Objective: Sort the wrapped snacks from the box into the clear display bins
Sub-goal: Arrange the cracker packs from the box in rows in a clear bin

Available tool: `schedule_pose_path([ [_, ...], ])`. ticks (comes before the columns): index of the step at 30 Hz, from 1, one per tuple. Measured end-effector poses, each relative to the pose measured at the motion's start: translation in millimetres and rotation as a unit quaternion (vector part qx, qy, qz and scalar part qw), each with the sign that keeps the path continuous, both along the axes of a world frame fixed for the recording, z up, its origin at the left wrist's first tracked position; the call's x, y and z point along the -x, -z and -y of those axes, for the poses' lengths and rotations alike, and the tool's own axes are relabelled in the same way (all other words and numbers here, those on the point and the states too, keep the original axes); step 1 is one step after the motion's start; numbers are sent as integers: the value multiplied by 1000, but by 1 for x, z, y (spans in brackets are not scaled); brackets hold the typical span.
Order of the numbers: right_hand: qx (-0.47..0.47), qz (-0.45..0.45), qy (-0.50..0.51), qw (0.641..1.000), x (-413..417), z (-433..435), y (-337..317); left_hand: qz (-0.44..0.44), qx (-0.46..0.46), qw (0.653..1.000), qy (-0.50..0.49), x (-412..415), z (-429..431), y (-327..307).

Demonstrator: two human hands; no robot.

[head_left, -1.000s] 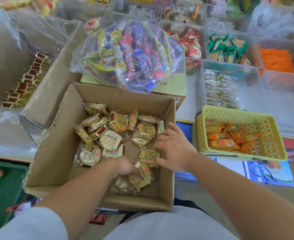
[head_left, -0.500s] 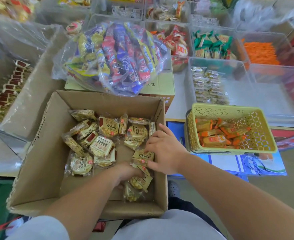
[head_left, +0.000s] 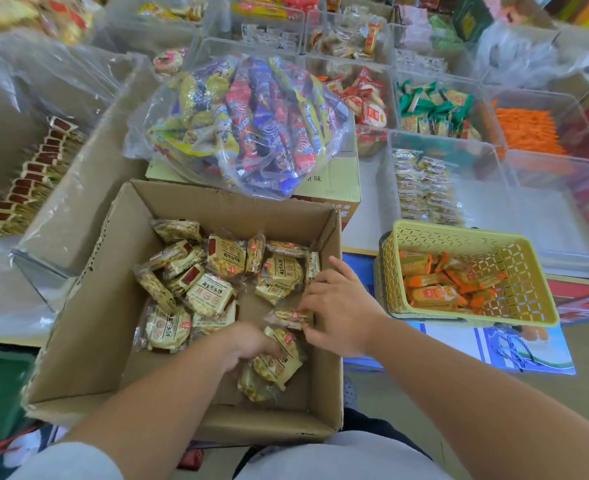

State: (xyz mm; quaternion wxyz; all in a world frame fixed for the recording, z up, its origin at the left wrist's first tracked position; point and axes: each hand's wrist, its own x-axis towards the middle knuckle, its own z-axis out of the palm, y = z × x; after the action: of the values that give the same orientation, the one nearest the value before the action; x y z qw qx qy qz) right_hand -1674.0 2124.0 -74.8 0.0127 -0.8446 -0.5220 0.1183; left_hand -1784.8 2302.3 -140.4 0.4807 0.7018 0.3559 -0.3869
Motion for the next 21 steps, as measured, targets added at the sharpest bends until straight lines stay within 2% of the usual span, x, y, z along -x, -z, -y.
schedule_pose_path([
  [4, 2, -3, -9, 1000, -1, 1, 0, 55, -104, 989, 89, 4, -36, -32],
  [7, -15, -8, -13, 1000, -2, 0, 0, 125, -129, 983, 48, 19, -61, -61],
  [8, -20, -9, -13, 1000, -2, 0, 0, 154, -102, 983, -9, 26, -65, -71],
  [10, -26, -13, -13, 999, -2, 1, 1, 209, 18, 966, -154, 39, -61, -91],
  [13, -32, -31, -12, 999, -3, 1, 0, 251, 161, 903, -309, 56, -40, -102],
  [15, -66, -96, 10, 993, -4, 1, -5, 266, 239, 841, -406, 64, -23, -102],
  [16, -101, -154, 34, 982, -5, 1, -10, 272, 270, 808, -447, 66, -13, -101],
  [18, -186, -294, 84, 934, -8, 3, -21, 284, 307, 757, -502, 65, 7, -102],
  [21, -264, -458, 97, 844, -10, 13, -40, 305, 305, 737, -521, 53, 37, -110],
])
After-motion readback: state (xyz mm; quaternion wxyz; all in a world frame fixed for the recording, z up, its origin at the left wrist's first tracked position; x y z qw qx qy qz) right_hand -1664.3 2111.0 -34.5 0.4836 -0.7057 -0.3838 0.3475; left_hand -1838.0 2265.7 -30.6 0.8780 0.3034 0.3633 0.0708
